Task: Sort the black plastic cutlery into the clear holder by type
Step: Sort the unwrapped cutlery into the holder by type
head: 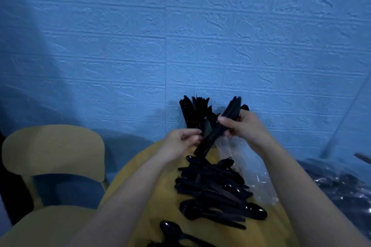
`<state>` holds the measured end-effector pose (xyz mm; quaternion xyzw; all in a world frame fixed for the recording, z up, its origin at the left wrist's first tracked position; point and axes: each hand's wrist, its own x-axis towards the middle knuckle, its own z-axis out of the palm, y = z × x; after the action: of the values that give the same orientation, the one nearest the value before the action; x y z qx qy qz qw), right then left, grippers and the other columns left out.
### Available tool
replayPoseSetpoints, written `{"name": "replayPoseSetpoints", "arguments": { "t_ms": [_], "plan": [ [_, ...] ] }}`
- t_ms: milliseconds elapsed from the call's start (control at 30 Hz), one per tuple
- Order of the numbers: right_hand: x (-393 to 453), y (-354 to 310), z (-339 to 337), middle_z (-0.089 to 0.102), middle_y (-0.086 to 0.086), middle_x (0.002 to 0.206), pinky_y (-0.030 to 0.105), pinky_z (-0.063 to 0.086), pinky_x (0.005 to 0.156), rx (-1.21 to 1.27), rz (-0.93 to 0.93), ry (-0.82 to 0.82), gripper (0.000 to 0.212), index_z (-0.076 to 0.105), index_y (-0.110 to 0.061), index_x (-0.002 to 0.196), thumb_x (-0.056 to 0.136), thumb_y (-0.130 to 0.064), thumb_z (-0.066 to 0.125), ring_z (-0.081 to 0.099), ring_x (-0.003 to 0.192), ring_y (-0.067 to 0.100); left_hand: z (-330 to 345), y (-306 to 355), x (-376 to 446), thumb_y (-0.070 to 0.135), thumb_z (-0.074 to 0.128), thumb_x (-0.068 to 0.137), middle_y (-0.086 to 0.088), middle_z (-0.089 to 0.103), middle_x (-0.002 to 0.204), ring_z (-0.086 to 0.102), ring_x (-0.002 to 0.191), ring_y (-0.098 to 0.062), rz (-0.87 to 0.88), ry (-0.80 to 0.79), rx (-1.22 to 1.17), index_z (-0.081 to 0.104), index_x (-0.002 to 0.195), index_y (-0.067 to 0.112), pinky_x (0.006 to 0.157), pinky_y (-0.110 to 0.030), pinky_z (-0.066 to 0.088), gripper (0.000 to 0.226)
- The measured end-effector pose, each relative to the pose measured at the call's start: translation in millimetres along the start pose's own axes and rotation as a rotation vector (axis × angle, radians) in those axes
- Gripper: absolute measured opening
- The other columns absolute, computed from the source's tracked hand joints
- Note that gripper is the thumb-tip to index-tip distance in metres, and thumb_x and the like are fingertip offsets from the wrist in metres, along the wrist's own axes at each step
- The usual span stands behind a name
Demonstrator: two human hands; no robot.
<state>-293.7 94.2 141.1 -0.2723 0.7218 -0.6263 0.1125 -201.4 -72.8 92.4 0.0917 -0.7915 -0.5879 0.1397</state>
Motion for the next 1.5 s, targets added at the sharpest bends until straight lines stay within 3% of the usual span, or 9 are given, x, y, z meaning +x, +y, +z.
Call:
{"name": "replayPoseSetpoints", "arguments": {
  "t_ms": [167,333,567,733,900,1100,1200,1400,1500],
  "plan": [
    [57,-13,5,0.064,-0.001,0.071,0.025,0.051,0.057,-0.039,-0.108,0.329,0.014,0.061,-0.009,0.091,0.086,-0.019,0.069,0.057,0.044,0.004,-4,-15,62,-0.005,0.044,0.095,-0.004,0.052,0.135,0.047,0.124,-0.018,0.175,0.195,0.719,0.054,0.133,0.014,0.094,-0.02,0.037,0.044],
    [99,-16,23,0.063,0.0,0.077,0.016,0.051,0.052,-0.198,-0.182,0.332,0.012,0.059,-0.013,0.09,0.088,-0.02,0.068,0.057,0.043,0.0,-4,-33,81,0.004,0.046,0.095,-0.003,0.041,0.137,0.033,0.129,-0.02,0.259,0.186,1.141,0.045,0.14,0.02,0.093,-0.03,0.037,0.047],
    [118,7,45,0.06,0.002,0.066,0.011,0.041,0.045,-0.5,-0.125,0.102,0.017,0.059,-0.011,0.091,0.085,-0.021,0.071,0.056,0.048,0.007,-4,-36,87,0.005,0.045,0.097,-0.006,0.056,0.121,0.053,0.111,-0.023,0.239,0.269,0.8,0.064,0.12,0.01,0.084,-0.027,0.039,0.03],
    [122,28,51,0.064,0.011,0.102,0.032,0.045,0.076,-0.928,-0.059,-0.058,0.042,0.058,-0.008,0.109,0.083,-0.039,0.071,0.058,0.095,0.025,-6,-40,81,-0.002,0.042,0.096,-0.015,0.057,0.113,0.055,0.104,-0.028,0.248,0.273,0.678,0.065,0.117,0.005,0.079,-0.019,0.034,0.031],
    [118,32,59,0.057,0.009,0.113,0.034,0.036,0.091,-1.342,-0.113,-0.067,0.051,0.056,-0.008,0.107,0.087,-0.055,0.057,0.052,0.109,0.028,-5,-37,73,-0.006,0.043,0.094,-0.017,0.058,0.118,0.053,0.11,-0.027,0.226,0.263,0.599,0.063,0.12,0.004,0.084,-0.014,0.032,0.034],
    [95,21,49,0.052,0.009,0.126,0.039,0.032,0.1,-1.178,-0.181,0.034,0.057,0.052,-0.012,0.127,0.088,-0.054,0.056,0.049,0.118,0.026,-13,-35,51,0.0,0.048,0.095,-0.011,0.056,0.13,0.051,0.12,-0.024,0.189,0.213,0.578,0.059,0.126,0.008,0.091,-0.012,0.028,0.034],
    [56,14,42,0.057,0.004,0.114,0.031,0.041,0.087,-0.953,-0.29,0.054,0.039,0.06,-0.014,0.118,0.089,-0.04,0.062,0.053,0.1,0.019,-16,-34,24,0.001,0.051,0.093,-0.007,0.064,0.118,0.059,0.106,-0.017,0.128,0.237,0.451,0.062,0.123,0.007,0.086,-0.011,0.035,0.032],
    [-53,18,36,0.06,-0.01,0.082,0.009,0.038,0.065,-0.842,-0.236,-0.252,0.003,0.069,-0.021,0.084,0.086,-0.023,0.068,0.051,0.07,-0.001,-18,-44,-58,0.007,0.065,0.087,0.006,0.068,0.085,0.064,0.084,-0.014,0.006,0.194,0.261,0.068,0.082,0.025,0.083,-0.024,0.049,0.018],
    [-95,45,33,0.057,-0.014,0.084,0.007,0.037,0.065,-0.978,-0.123,-0.452,0.005,0.07,-0.022,0.089,0.086,-0.025,0.068,0.052,0.074,-0.001,-9,-54,-94,0.007,0.066,0.086,0.009,0.067,0.084,0.061,0.08,-0.007,-0.062,0.135,0.235,0.068,0.081,0.024,0.073,-0.011,0.046,0.018]
  ]
}}
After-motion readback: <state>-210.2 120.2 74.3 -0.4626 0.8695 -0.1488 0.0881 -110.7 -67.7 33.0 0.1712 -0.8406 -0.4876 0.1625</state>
